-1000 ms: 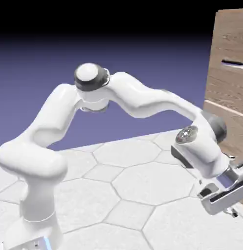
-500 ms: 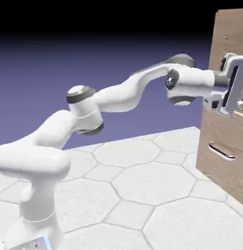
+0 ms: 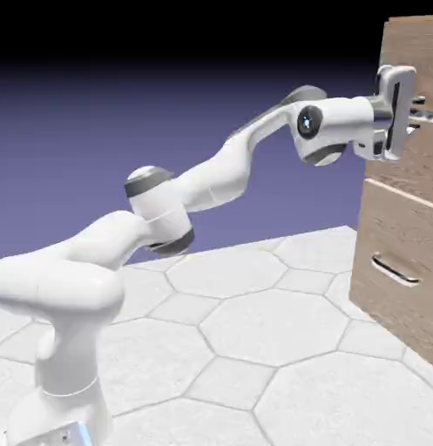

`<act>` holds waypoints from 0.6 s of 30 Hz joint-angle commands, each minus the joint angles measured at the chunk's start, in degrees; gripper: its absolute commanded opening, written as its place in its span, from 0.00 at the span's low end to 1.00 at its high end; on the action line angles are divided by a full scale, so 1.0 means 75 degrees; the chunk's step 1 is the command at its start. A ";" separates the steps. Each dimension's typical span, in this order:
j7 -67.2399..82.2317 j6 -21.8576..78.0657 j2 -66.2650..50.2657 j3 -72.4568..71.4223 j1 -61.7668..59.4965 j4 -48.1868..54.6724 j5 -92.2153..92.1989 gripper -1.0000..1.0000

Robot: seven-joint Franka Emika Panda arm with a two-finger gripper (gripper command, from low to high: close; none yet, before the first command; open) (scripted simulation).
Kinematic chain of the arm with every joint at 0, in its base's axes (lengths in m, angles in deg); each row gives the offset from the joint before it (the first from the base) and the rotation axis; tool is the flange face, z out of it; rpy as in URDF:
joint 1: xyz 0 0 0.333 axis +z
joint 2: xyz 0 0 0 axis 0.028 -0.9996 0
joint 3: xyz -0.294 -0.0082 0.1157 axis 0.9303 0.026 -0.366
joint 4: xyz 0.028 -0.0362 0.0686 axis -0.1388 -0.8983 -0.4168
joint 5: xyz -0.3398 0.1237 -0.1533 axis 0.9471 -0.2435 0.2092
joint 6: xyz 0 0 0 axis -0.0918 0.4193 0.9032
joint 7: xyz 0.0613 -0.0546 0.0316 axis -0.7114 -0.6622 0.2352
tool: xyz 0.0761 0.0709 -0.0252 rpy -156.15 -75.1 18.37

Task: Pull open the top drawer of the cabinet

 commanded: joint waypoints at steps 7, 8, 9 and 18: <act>0.0399 0.0733 -0.0205 0.0182 0.1196 -0.1938 0.0109 0.00; 0.0450 0.0835 -0.0236 0.0218 0.1371 -0.2215 0.0138 0.00; 0.0500 0.0936 -0.0268 0.0256 0.1547 -0.2491 0.0172 0.00; 0.0853 0.1805 -0.0622 0.0772 0.3201 -0.4983 0.0708 0.00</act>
